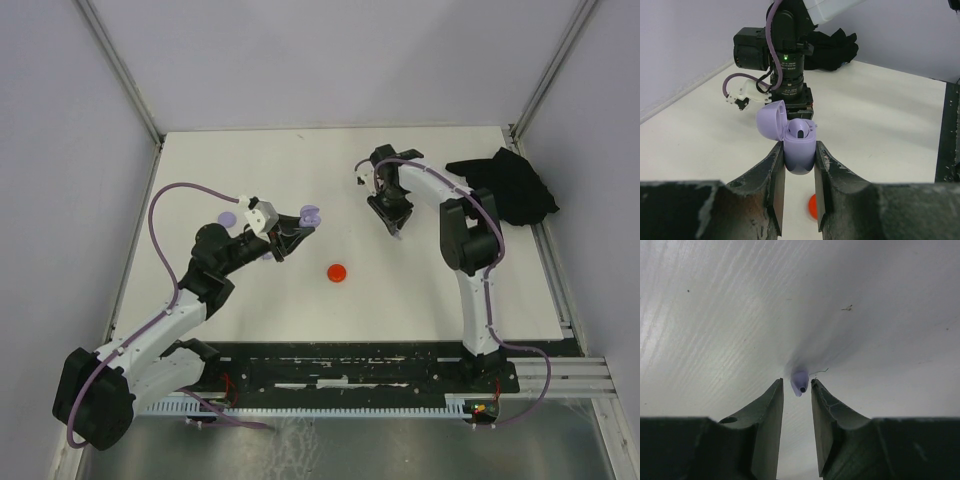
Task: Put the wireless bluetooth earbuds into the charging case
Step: Pick up the earbud from the center of the board.
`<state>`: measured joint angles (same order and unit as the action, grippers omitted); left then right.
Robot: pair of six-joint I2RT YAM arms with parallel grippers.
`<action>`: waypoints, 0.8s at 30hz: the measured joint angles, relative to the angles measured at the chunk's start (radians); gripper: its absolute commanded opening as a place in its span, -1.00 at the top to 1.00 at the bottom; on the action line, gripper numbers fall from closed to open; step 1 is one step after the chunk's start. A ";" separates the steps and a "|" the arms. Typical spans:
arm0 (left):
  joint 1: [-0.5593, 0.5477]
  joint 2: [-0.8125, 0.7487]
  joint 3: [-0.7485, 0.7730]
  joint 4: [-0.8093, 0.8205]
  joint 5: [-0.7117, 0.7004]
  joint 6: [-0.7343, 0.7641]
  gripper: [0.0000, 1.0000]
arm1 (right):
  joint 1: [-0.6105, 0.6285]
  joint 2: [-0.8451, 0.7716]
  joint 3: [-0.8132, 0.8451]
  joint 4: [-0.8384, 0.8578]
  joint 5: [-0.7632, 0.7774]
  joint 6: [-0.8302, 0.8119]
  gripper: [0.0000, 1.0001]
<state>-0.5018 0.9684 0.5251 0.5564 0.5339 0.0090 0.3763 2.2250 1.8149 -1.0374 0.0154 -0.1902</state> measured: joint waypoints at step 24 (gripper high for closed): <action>0.000 0.003 0.000 0.055 0.029 0.000 0.95 | 0.013 -0.042 -0.090 0.031 -0.024 0.029 0.63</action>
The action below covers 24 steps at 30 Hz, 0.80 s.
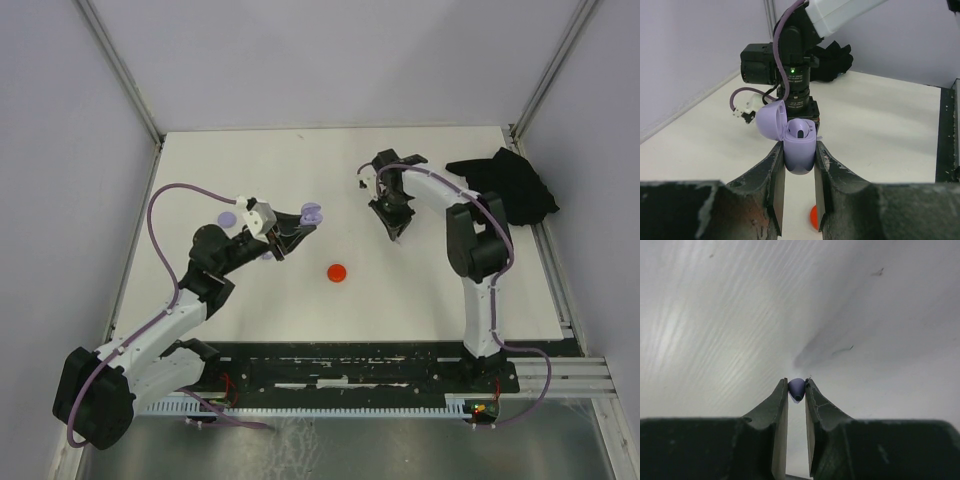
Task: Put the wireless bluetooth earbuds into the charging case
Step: Pick up the earbud from the center of the board, then place the earbud in the charging case.
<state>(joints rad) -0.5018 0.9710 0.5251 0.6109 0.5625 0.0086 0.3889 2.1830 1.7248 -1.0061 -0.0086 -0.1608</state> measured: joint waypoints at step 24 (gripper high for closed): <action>0.000 0.016 -0.024 0.280 0.024 -0.133 0.95 | 0.209 -0.968 -0.455 0.634 -0.276 0.513 0.66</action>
<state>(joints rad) -0.5018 0.9867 0.5014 0.8913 0.5865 -0.1242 0.5976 1.2148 1.2697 -0.3725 -0.2844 0.3527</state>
